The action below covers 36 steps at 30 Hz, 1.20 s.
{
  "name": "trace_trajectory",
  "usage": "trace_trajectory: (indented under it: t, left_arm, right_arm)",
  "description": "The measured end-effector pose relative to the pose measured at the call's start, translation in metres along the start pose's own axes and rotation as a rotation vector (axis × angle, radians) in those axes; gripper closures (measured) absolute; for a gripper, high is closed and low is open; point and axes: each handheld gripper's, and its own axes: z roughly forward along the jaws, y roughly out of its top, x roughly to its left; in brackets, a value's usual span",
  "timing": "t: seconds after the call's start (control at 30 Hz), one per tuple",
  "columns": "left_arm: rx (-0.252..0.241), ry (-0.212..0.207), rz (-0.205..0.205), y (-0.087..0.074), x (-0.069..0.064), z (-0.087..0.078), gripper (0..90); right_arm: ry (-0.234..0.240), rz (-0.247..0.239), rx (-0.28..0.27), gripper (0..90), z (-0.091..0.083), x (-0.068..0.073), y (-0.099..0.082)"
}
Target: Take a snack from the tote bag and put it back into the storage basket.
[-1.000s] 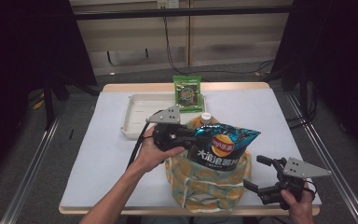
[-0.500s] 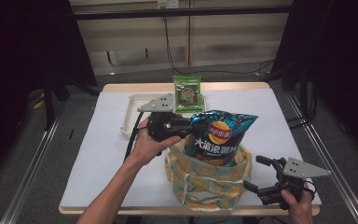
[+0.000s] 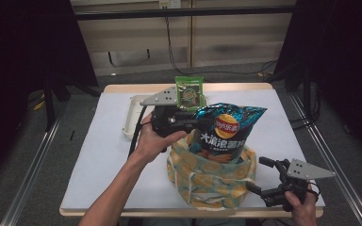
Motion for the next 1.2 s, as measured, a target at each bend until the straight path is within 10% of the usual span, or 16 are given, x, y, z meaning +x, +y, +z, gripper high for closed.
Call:
trace_trajectory:
  t: [1.2]
  left_arm:
    - [-0.061, 0.039, -0.01, 0.027, 0.002, -0.036, 83.8]
  right_arm:
    - [0.0, 0.004, 0.009, 2.7, 0.0, 0.0, 0.0]
